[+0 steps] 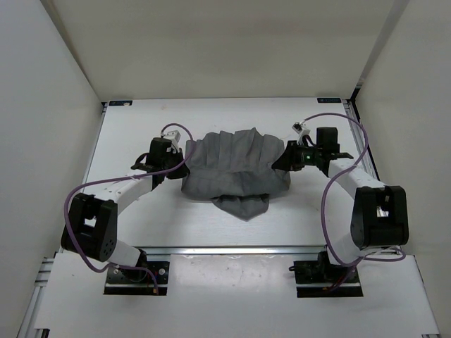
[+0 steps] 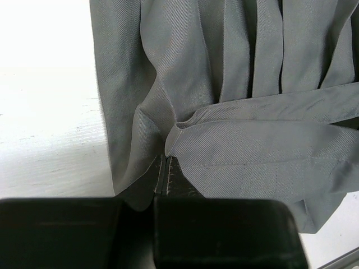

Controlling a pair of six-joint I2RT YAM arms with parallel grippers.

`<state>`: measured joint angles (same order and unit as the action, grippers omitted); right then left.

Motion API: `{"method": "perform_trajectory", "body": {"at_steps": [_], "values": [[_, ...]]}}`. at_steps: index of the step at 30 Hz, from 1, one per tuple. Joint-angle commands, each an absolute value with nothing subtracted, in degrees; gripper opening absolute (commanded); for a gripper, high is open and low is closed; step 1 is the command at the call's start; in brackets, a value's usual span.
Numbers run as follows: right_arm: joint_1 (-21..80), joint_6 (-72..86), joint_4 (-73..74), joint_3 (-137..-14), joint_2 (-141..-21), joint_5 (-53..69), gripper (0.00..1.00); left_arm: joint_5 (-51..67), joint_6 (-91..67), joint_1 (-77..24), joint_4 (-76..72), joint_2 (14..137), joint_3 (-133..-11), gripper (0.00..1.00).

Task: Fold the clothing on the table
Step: Flatten the skirt out

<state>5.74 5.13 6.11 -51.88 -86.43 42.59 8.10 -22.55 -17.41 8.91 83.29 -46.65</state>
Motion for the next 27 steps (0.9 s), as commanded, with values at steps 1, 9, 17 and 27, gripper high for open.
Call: {"method": "perform_trajectory", "body": {"at_steps": [1, 9, 17, 27], "values": [[3.9, 7.6, 4.3, -54.0, -88.6, 53.7, 0.24, 8.0, -22.0, -17.0, 8.3, 82.3, -46.4, 0.00], [3.8, 2.4, 11.8, -52.8, -90.0, 54.1, 0.53, 8.2, -22.0, -16.2, 8.1, 81.4, -45.1, 0.00], [6.0, 2.9, 9.6, -53.3, -91.7, 51.4, 0.56, 8.4, -21.6, -16.1, 8.6, 81.2, -44.9, 0.00], [7.9, 6.0, 7.8, -59.1, -97.6, 50.5, 0.06, 8.1, -21.3, -16.0, 9.0, 80.4, -43.9, 0.00]]}}
